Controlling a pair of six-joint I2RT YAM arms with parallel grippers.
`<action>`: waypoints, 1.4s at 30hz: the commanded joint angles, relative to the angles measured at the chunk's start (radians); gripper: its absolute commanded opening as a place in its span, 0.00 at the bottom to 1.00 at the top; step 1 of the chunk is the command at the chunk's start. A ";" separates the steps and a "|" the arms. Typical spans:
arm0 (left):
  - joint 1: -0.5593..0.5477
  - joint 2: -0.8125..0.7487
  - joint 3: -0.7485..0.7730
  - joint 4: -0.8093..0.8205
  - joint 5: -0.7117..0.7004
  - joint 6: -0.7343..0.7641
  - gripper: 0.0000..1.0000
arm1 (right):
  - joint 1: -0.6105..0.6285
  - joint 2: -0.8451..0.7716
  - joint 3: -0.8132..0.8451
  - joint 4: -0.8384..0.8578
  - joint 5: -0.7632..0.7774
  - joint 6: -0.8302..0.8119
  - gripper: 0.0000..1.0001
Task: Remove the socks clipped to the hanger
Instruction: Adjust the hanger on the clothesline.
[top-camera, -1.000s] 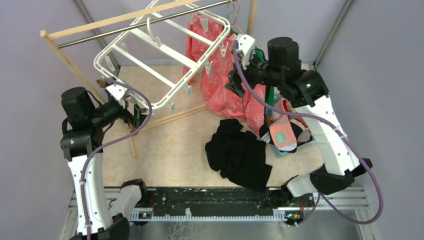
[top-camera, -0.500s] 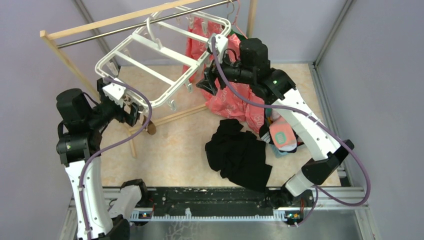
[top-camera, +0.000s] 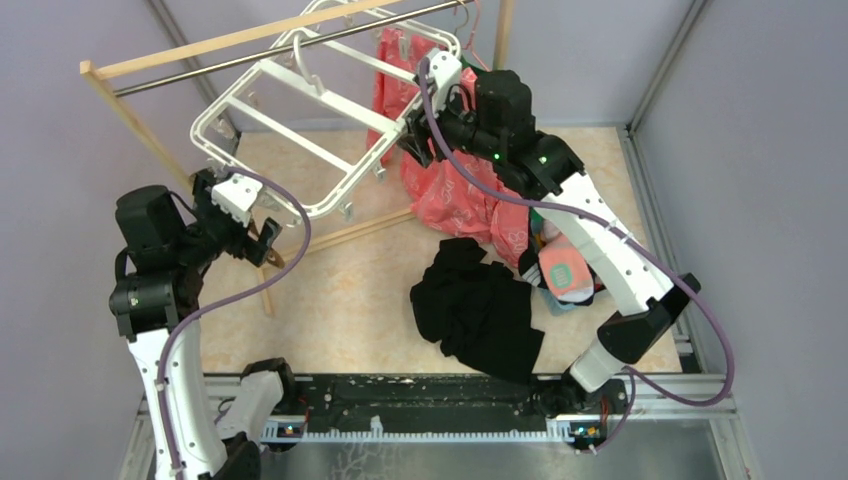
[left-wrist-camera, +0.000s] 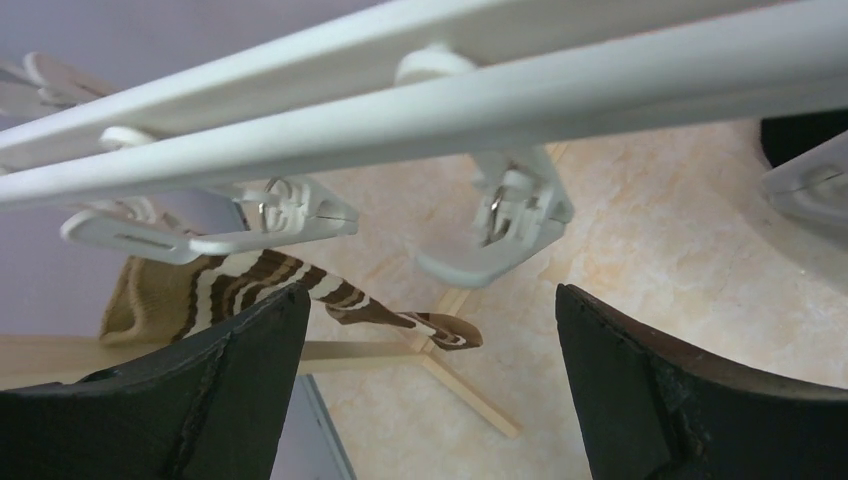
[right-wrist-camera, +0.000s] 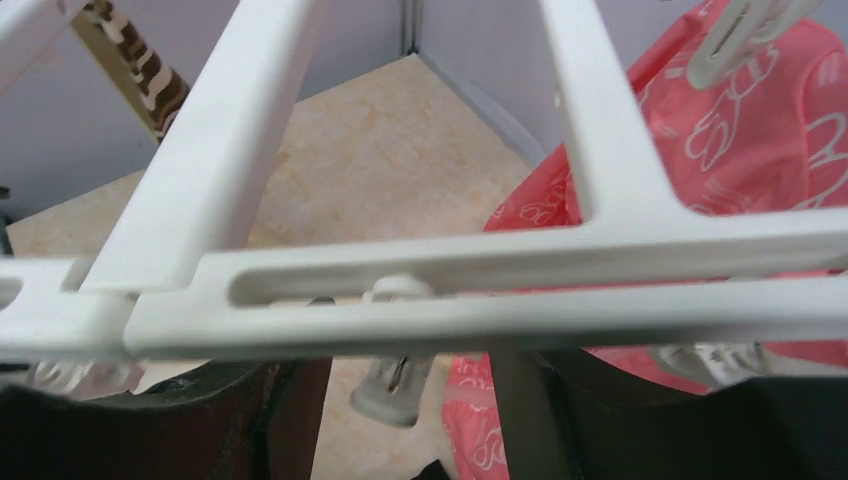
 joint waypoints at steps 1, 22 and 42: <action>-0.005 -0.024 0.037 -0.012 -0.124 -0.002 0.97 | 0.002 0.053 0.123 0.016 0.094 -0.015 0.55; -0.005 -0.054 0.086 -0.093 -0.293 0.090 0.95 | -0.208 0.290 0.439 -0.166 -0.044 0.021 0.52; -0.006 -0.013 -0.005 0.084 0.025 -0.187 0.59 | -0.213 -0.065 0.051 -0.147 -0.200 -0.058 0.62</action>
